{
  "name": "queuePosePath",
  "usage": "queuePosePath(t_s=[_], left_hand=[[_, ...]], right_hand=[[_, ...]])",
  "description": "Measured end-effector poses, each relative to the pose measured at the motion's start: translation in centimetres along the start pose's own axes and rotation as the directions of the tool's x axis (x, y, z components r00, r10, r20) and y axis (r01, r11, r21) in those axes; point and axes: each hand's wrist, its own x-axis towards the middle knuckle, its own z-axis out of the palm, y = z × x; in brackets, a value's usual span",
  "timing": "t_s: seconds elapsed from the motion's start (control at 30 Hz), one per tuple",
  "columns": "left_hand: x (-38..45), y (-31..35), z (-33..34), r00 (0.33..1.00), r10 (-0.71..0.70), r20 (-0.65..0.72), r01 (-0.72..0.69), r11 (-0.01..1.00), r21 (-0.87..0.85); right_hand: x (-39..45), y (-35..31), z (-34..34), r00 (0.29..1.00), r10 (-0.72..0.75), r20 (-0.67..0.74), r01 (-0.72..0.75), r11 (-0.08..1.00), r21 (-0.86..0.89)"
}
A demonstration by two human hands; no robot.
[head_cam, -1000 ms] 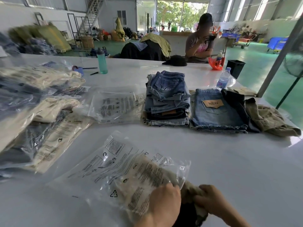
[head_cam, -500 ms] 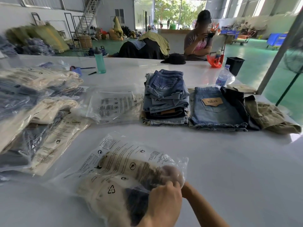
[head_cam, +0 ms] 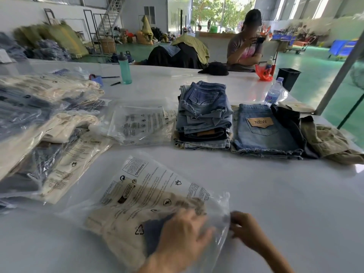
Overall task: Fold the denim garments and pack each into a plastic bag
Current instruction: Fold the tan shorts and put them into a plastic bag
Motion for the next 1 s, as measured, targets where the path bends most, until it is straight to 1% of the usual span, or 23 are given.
queuePosePath(t_s=[0.03, 0.07, 0.1, 0.13, 0.17, 0.2, 0.27, 0.37, 0.4, 0.43, 0.5, 0.53, 0.57, 0.6, 0.63, 0.67, 0.7, 0.77, 0.8, 0.83, 0.87, 0.97, 1.0], left_hand=[[-0.2, -1.4, -0.6, 0.997, -0.069, -0.030, 0.071, 0.996, 0.063], [-0.4, -3.0, -0.6, 0.986, -0.165, 0.022, 0.158, 0.972, 0.171], [-0.8, -4.8, -0.4, 0.958, -0.280, 0.060, 0.250, 0.920, 0.303], [-1.1, -6.0, -0.6, 0.920, -0.370, 0.128, 0.292, 0.867, 0.403], [-1.7, -6.8, -0.1, 0.888, -0.426, 0.173, 0.319, 0.842, 0.435], [-2.3, -7.0, 0.5, 0.872, -0.454, 0.183, 0.342, 0.833, 0.435], [-3.1, -6.4, 1.0, 0.919, -0.364, 0.149, 0.272, 0.862, 0.429], [-4.8, -6.0, 2.0, 0.972, -0.210, 0.102, 0.155, 0.908, 0.390], [-5.7, -6.2, 3.2, 0.986, -0.152, 0.064, 0.111, 0.900, 0.421], [-6.4, -6.3, 4.6, 0.998, -0.053, -0.036, 0.063, 0.887, 0.457], [-6.6, -5.8, 5.9, 0.991, 0.023, -0.129, 0.044, 0.869, 0.494], [-6.4, -5.2, 6.2, 0.997, -0.018, -0.070, 0.049, 0.881, 0.471], [-5.9, -4.7, 6.8, 0.997, -0.018, -0.069, 0.046, 0.906, 0.421], [-5.6, -3.9, 6.8, 0.997, -0.027, -0.075, 0.053, 0.927, 0.371], [-5.3, -3.2, 7.4, 0.994, 0.011, -0.104, 0.028, 0.933, 0.360], [-5.1, -2.4, 7.9, 0.990, 0.046, -0.131, 0.012, 0.913, 0.407], [-4.3, -1.9, 8.9, 0.974, 0.120, -0.192, -0.007, 0.863, 0.504], [-3.5, -1.8, 10.5, 0.956, 0.255, -0.144, -0.107, 0.763, 0.638], [-3.1, -1.5, 10.1, 0.972, 0.219, -0.090, -0.124, 0.795, 0.593], [-2.2, -1.5, 9.5, 0.979, 0.183, -0.088, -0.124, 0.881, 0.456], [-1.0, -1.2, 8.0, 0.990, 0.144, 0.004, -0.139, 0.944, 0.299], [4.2, -0.3, 4.5, 0.990, 0.141, -0.010, -0.139, 0.984, 0.108], [6.3, -0.3, 3.6, 0.995, 0.096, -0.012, -0.096, 0.995, 0.015]], right_hand=[[0.0, 0.4, -0.8, 0.996, 0.063, -0.062, -0.059, 0.997, 0.051], [0.3, 0.7, -1.5, 0.977, 0.109, -0.183, -0.086, 0.988, 0.130], [0.7, 0.7, -2.0, 0.945, 0.135, -0.298, -0.070, 0.973, 0.219], [1.6, 0.5, -2.1, 0.919, 0.142, -0.367, -0.042, 0.963, 0.266], [2.4, -0.1, -1.8, 0.917, 0.139, -0.374, -0.023, 0.954, 0.298], [3.3, -0.9, -1.1, 0.931, 0.136, -0.340, -0.027, 0.951, 0.308], [5.0, -2.1, 0.6, 0.946, 0.149, -0.289, -0.076, 0.966, 0.248], [6.7, -2.9, 0.6, 0.970, 0.170, -0.171, -0.167, 0.985, 0.034], [7.0, -3.2, 0.1, 0.978, 0.170, -0.118, -0.173, 0.985, -0.014], [7.1, -3.6, -0.4, 0.982, 0.161, -0.100, -0.166, 0.985, -0.049], [8.3, -4.6, -1.8, 0.975, 0.090, -0.206, -0.107, 0.992, -0.071], [9.0, -5.2, -2.4, 0.956, 0.025, -0.293, -0.054, 0.994, -0.092], [9.7, -5.7, -3.0, 0.929, -0.039, -0.368, -0.004, 0.993, -0.116], [10.2, -6.2, -3.4, 0.909, -0.077, -0.409, 0.015, 0.988, -0.152], [10.6, -6.5, -3.6, 0.905, -0.080, -0.418, 0.013, 0.987, -0.161], [10.8, -6.5, -3.8, 0.918, -0.031, -0.395, -0.013, 0.994, -0.108], [10.9, -6.1, -3.9, 0.933, 0.049, -0.355, -0.042, 0.999, 0.027], [10.6, -5.1, -3.7, 0.945, 0.244, -0.219, -0.155, 0.921, 0.357], [10.3, -4.7, -3.6, 0.939, 0.282, -0.197, -0.180, 0.891, 0.418], [10.2, -4.1, -3.5, 0.935, 0.287, -0.207, -0.170, 0.878, 0.447], [9.9, -4.0, -3.6, 0.934, 0.278, -0.222, -0.147, 0.870, 0.470], [9.2, -4.5, -3.6, 0.943, 0.221, -0.249, -0.048, 0.830, 0.555], [9.0, -4.8, -3.7, 0.947, 0.194, -0.255, -0.016, 0.822, 0.569]])
